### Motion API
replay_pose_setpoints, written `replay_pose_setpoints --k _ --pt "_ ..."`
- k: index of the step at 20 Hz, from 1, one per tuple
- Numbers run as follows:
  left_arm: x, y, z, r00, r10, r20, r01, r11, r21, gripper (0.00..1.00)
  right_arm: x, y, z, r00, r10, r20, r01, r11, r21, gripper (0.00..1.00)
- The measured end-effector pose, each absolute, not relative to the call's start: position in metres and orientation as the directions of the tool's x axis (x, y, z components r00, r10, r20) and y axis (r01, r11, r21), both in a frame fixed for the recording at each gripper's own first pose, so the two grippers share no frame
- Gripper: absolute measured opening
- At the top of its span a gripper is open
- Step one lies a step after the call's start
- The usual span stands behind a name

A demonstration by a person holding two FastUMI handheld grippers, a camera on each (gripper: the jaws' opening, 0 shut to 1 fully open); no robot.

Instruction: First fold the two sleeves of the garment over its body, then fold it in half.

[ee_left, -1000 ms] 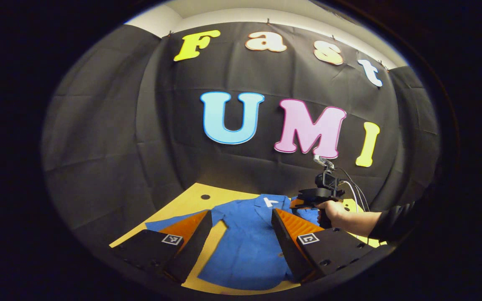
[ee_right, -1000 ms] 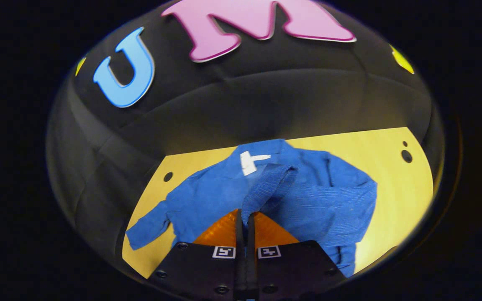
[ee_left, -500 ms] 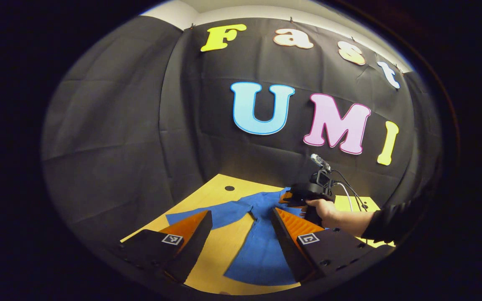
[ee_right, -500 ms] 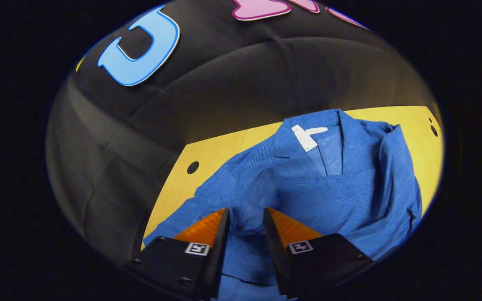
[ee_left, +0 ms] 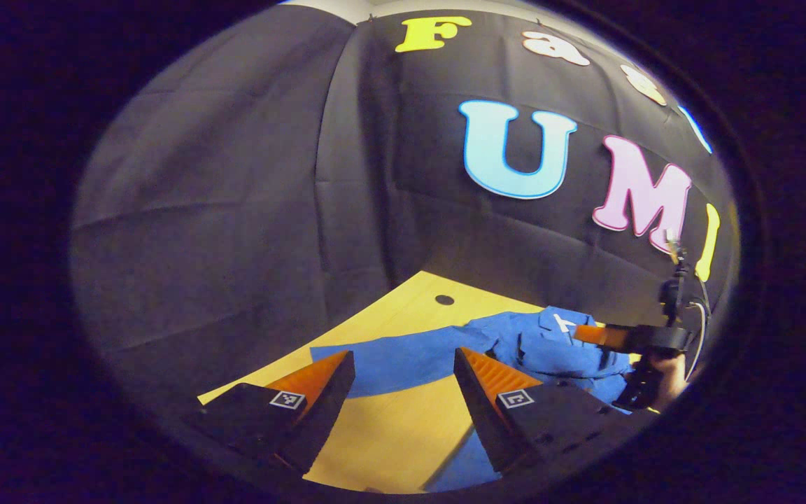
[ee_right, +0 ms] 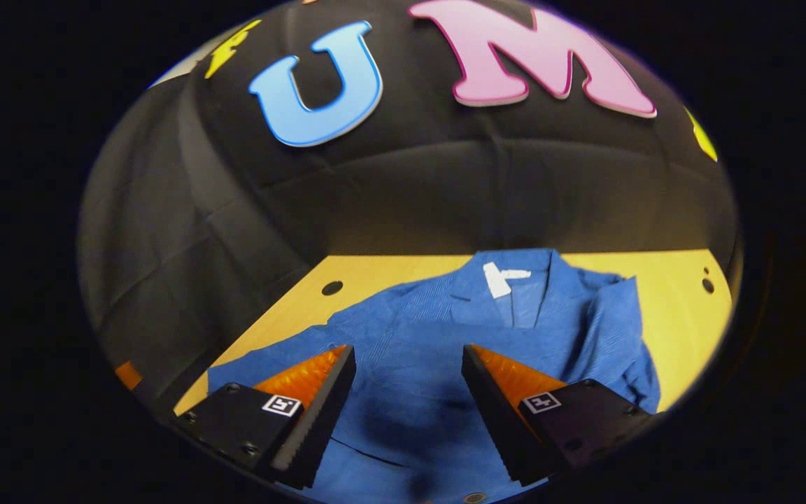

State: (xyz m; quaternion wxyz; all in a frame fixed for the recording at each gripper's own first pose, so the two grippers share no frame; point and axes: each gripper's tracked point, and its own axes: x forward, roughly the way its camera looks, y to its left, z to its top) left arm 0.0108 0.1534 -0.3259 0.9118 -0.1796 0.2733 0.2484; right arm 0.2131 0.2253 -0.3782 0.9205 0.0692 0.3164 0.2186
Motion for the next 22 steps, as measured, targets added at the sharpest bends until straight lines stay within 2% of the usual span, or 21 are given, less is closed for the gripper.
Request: replay_pose_setpoints --k 3,6,9,12,14,15,16,17,18,21,22 --pt "0.014 0.183 -0.388 0.608 0.366 -0.704 -0.635 0.756 -0.156 0.85 0.175 0.193 -0.371 0.731 0.442 -0.52 -0.423 0.891 0.163 0.99" --pt "0.008 0.208 -0.436 0.501 0.353 -0.79 -0.686 0.719 -0.114 0.85 0.145 0.164 -0.349 0.779 0.442 -0.443 -0.421 0.894 0.152 0.98" --pt "0.007 0.22 -0.47 0.413 0.322 -0.852 -0.715 0.694 -0.085 0.85 0.127 0.121 -0.354 0.807 0.383 -0.449 -0.403 0.914 0.055 0.98" --pt "0.006 0.226 -0.483 0.345 0.324 -0.881 -0.723 0.691 -0.028 0.85 0.118 0.094 -0.355 0.828 0.33 -0.454 -0.347 0.937 0.049 0.98" --pt "0.009 0.22 -0.486 0.334 0.319 -0.887 -0.7 0.714 -0.007 0.87 0.117 0.076 -0.356 0.835 0.302 -0.461 -0.3 0.951 0.08 0.98" --pt "0.011 0.219 -0.487 0.325 0.307 -0.895 -0.702 0.712 -0.011 0.85 0.118 0.067 -0.355 0.838 0.29 -0.463 -0.28 0.956 0.092 0.98" --pt "0.015 0.22 -0.485 0.324 0.3 -0.897 -0.698 0.716 -0.013 0.81 0.117 0.057 -0.355 0.841 0.279 -0.463 -0.262 0.96 0.102 0.98" --pt "0.017 0.219 -0.484 0.311 0.287 -0.906 -0.697 0.717 -0.012 0.67 0.119 0.049 -0.352 0.848 0.269 -0.457 -0.248 0.963 0.108 0.98" --pt "0.021 0.214 -0.486 0.324 0.266 -0.908 -0.689 0.724 -0.034 0.65 0.121 0.042 -0.349 0.854 0.258 -0.452 -0.235 0.966 0.107 0.98" --pt "0.036 0.209 -0.488 0.363 0.249 -0.898 -0.693 0.717 -0.082 0.17 0.124 0.029 -0.348 0.864 0.236 -0.444 -0.218 0.972 0.093 0.98" --pt "0.038 0.206 -0.487 0.389 0.24 -0.889 -0.681 0.725 -0.102 0.11 0.122 0.027 -0.35 0.863 0.233 -0.448 -0.216 0.972 0.091 0.98"
